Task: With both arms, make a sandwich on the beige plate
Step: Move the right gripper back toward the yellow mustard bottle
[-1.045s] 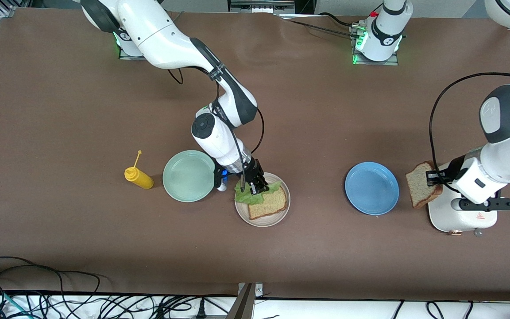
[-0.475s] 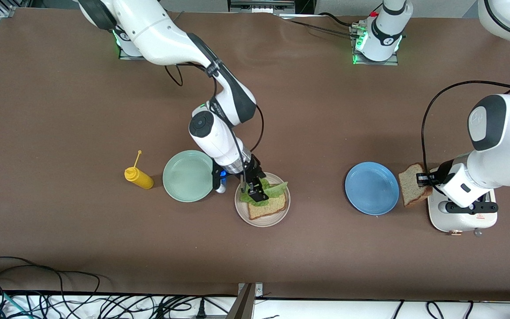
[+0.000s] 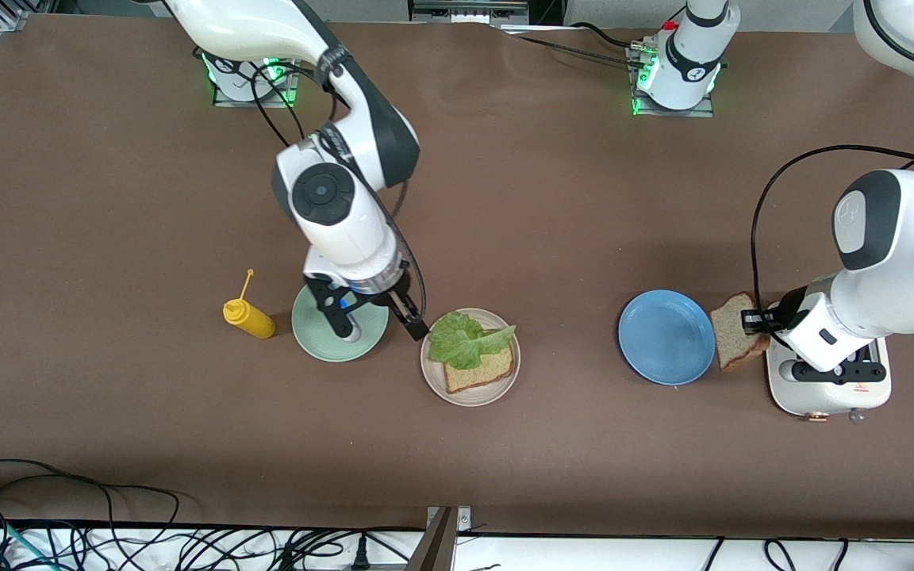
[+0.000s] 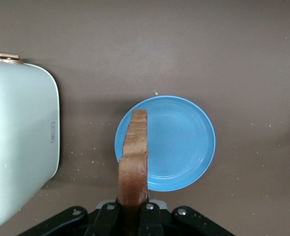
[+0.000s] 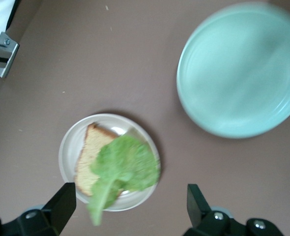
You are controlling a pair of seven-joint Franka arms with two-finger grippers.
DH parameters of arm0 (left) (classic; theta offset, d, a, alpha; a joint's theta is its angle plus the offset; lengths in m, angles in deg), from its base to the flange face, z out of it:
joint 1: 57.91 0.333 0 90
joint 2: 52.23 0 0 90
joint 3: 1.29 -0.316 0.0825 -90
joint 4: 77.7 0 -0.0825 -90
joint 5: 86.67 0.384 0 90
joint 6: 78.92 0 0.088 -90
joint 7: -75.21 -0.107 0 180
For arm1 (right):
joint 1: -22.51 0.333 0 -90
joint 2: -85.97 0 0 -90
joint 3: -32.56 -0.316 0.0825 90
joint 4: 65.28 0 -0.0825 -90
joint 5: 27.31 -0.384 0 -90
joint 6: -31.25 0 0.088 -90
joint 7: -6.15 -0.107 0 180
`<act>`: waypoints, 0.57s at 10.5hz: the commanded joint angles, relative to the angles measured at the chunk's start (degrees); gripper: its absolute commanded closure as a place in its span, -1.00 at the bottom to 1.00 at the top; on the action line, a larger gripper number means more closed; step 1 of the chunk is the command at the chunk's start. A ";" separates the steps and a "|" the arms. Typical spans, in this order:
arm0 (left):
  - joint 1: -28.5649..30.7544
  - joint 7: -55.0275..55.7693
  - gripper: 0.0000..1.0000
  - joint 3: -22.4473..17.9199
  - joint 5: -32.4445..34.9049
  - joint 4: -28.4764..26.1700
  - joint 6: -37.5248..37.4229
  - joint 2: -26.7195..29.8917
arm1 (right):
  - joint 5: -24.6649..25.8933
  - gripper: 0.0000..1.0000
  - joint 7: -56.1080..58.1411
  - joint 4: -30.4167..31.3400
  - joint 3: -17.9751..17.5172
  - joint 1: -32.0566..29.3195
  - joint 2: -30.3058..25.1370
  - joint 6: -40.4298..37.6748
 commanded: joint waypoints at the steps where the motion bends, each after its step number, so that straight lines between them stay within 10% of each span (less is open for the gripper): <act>1: -0.26 0.65 1.00 0.10 1.40 1.14 -0.29 -0.18 | 1.51 -1.00 18.23 1.57 4.21 0.19 -3.89 -10.72; 6: -0.26 0.56 1.00 0.19 1.31 1.14 -0.29 -0.36 | 5.91 -1.00 44.69 19.80 9.33 3.10 -17.40 -11.75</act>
